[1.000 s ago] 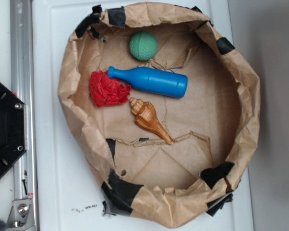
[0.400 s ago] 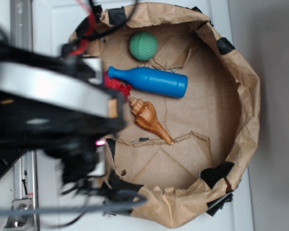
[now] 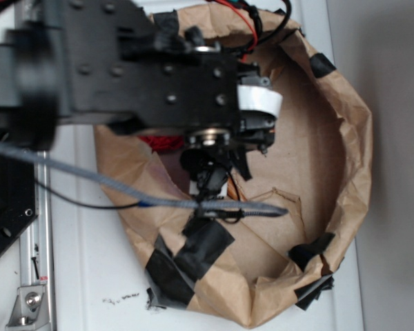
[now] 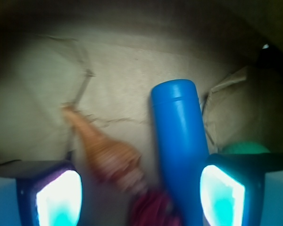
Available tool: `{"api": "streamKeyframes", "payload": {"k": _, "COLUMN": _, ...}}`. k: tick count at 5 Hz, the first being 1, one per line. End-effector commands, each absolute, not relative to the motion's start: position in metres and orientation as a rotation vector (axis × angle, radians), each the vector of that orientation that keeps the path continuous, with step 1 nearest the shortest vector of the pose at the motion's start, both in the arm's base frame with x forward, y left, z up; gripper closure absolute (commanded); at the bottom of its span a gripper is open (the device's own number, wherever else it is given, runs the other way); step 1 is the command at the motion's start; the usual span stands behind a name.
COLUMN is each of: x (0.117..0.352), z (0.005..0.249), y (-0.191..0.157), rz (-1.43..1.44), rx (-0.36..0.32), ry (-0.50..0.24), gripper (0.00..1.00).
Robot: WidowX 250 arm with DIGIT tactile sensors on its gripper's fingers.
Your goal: Grab the blue bottle.
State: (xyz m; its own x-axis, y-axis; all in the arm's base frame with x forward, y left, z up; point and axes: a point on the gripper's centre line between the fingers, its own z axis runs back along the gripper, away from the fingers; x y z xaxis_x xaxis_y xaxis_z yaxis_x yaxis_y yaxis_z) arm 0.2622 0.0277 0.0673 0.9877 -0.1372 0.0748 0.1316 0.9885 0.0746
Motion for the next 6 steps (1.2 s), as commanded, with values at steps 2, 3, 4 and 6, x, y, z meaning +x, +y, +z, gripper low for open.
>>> {"api": "streamKeyframes", "payload": {"k": 2, "x": 0.302, "z": 0.039, "y": 0.047, "rz": -0.182, "rx": 0.019, "ry": -0.059, "gripper": 0.0}}
{"api": "streamKeyframes", "payload": {"k": 3, "x": 0.309, "z": 0.025, "y": 0.045, "rz": -0.204, "rx": 0.016, "ry": -0.029, "gripper": 0.78}}
{"api": "streamKeyframes", "payload": {"k": 4, "x": 0.301, "z": 0.038, "y": 0.038, "rz": -0.226, "rx": 0.032, "ry": -0.014, "gripper": 1.0}}
{"api": "streamKeyframes", "payload": {"k": 6, "x": 0.276, "z": 0.135, "y": 0.004, "rz": -0.246, "rx": 0.164, "ry": -0.101, "gripper": 1.0}}
